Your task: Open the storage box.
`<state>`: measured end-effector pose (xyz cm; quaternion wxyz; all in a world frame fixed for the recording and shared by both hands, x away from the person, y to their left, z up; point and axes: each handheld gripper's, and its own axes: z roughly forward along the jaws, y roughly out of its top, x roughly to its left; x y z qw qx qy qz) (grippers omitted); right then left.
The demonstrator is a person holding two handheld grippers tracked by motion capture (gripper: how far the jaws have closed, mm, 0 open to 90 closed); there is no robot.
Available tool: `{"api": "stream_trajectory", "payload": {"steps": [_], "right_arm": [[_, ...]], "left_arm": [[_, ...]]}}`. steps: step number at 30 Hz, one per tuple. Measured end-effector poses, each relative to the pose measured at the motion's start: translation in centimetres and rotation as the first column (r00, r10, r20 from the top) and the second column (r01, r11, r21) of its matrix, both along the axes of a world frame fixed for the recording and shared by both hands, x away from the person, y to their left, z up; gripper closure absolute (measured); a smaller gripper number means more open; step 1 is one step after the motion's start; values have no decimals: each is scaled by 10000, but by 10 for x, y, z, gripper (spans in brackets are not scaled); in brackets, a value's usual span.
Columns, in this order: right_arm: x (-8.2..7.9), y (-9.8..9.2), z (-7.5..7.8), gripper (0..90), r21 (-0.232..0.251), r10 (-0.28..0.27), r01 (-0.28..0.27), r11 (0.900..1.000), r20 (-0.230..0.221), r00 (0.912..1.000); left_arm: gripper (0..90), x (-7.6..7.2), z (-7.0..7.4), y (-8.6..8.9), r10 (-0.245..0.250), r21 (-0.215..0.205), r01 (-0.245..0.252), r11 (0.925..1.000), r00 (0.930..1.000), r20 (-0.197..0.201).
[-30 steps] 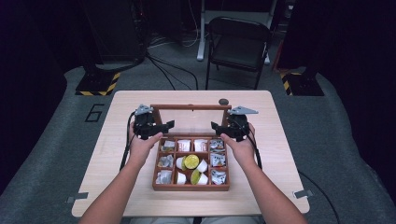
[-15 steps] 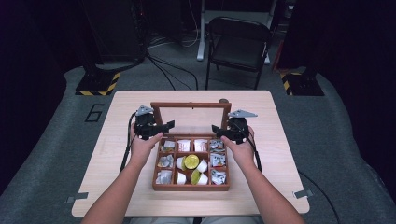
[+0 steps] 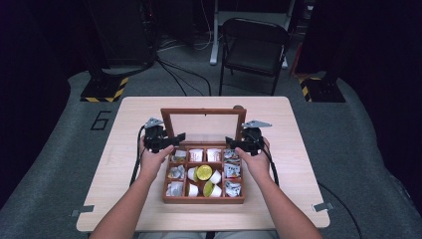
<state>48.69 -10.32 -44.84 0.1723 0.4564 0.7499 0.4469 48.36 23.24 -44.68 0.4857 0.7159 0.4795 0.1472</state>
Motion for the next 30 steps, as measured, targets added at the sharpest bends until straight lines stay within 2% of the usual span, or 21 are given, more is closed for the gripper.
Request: {"api": "stream_trajectory", "payload": {"steps": [2, 9, 15, 17, 23, 27, 28, 30], "right_arm": [[-1, 0, -3, 353, 232, -115, 117, 9997, -75, 9999], [-1, -3, -11, 357, 264, -114, 118, 9996, -168, 9998], [0, -4, -12, 357, 350, -89, 98, 9993, -258, 9996], [1, -4, -13, 358, 390, -46, 56, 9992, -261, 9996], [2, -4, -14, 376, 295, -53, 59, 9995, -204, 9998], [3, -5, -14, 396, 346, -40, 47, 9994, -203, 9998], [4, -6, -14, 407, 371, -58, 66, 9993, -203, 9998], [4, -6, -15, 413, 383, -74, 82, 9992, -211, 9998]], "left_arm": [[287, 0, -1, -1, -28, 45, 29, 10000, 10000, -16], [283, 2, -7, -3, -12, 156, 14, 9999, 9999, -110], [289, 3, -19, -2, 65, -101, -68, 9999, 9997, -235], [292, 4, -21, -1, 9, 33, -8, 10000, 9995, -303], [296, 4, -22, -3, 85, 66, -83, 9999, 9995, -316], [295, 5, -22, -2, 128, -91, -132, 9999, 9990, -435], [295, 6, -23, -1, 86, -227, -99, 9997, 9983, -572], [307, 7, -24, 0, 83, -186, -95, 9998, 9981, -614]]}}
